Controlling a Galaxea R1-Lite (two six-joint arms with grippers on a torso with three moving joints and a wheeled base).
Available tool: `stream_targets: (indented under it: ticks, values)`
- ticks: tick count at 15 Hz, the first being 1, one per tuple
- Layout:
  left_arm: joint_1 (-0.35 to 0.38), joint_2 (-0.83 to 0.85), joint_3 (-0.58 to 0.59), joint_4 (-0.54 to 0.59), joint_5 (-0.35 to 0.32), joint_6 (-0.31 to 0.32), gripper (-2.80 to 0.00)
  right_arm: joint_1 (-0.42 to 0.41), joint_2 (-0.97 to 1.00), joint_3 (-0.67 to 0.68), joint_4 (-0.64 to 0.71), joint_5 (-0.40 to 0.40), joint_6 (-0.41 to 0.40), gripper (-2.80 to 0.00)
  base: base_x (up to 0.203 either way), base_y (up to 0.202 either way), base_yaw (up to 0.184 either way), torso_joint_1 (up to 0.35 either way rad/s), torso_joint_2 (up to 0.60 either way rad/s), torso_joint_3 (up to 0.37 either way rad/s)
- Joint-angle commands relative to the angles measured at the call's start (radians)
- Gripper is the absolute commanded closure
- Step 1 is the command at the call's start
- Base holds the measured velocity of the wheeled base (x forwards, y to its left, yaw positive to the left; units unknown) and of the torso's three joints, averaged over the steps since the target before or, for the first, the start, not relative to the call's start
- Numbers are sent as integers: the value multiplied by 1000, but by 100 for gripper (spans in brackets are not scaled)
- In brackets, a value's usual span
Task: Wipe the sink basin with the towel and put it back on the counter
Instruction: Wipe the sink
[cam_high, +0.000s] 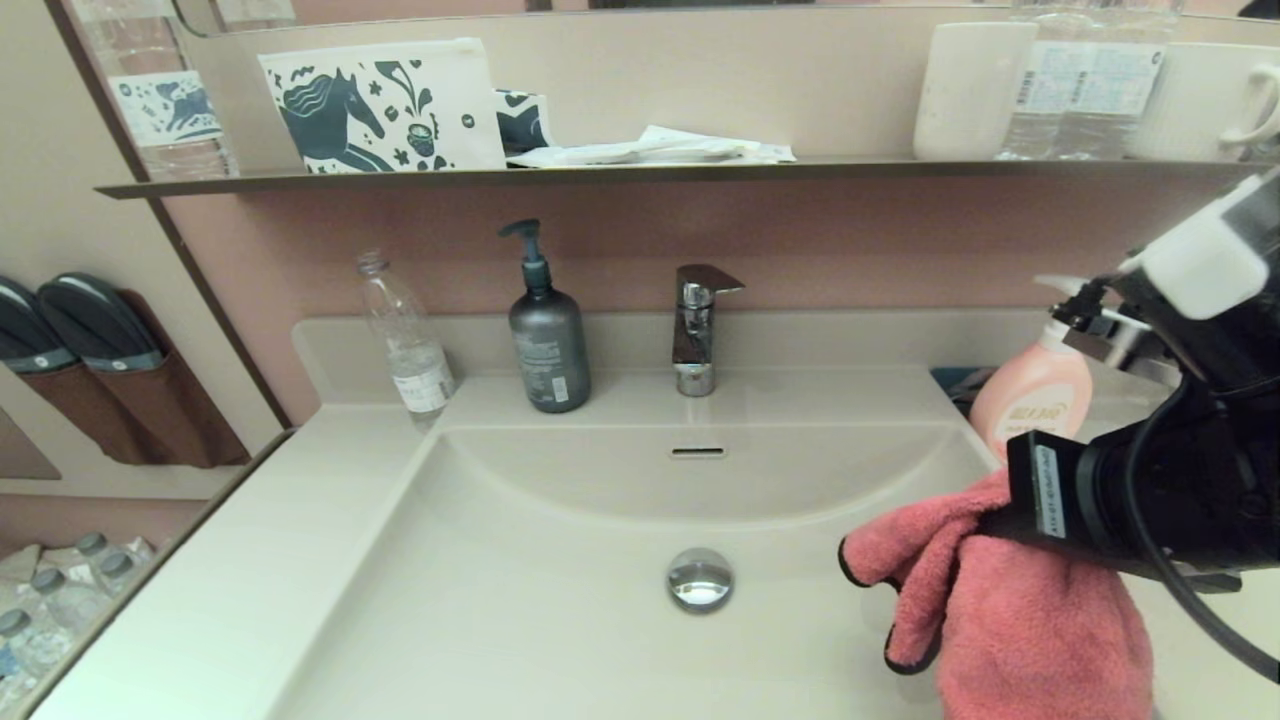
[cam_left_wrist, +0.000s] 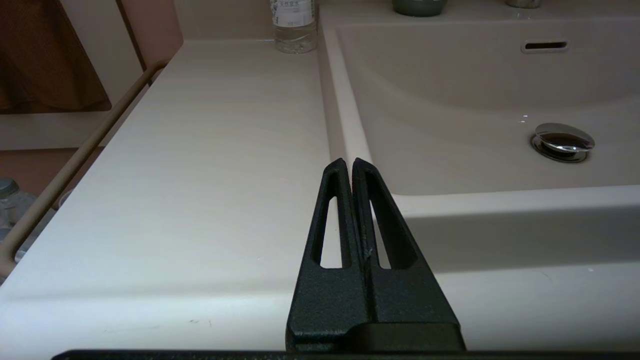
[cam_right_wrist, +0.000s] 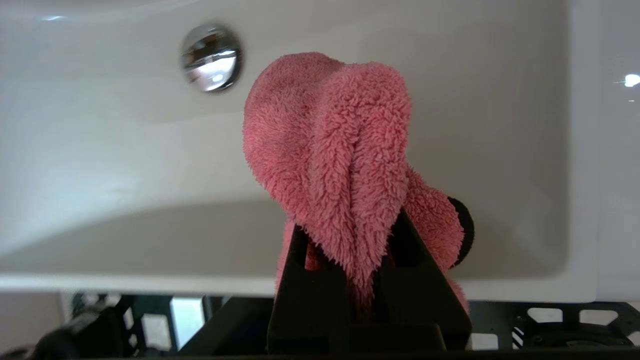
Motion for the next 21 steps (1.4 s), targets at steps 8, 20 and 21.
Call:
stream_targets:
  ticks: [8, 20, 21]
  values:
    - [0, 2, 0, 0, 0, 0, 0, -17, 231, 108, 2, -202, 126, 0, 0, 0, 0, 0, 0, 0]
    - [0, 2, 0, 0, 0, 0, 0, 26, 490, 133, -99, -1, 201, 0, 0, 0, 0, 0, 0, 0]
    - [0, 2, 0, 0, 0, 0, 0, 39, 493, 132, -101, 36, 201, 0, 0, 0, 0, 0, 0, 0]
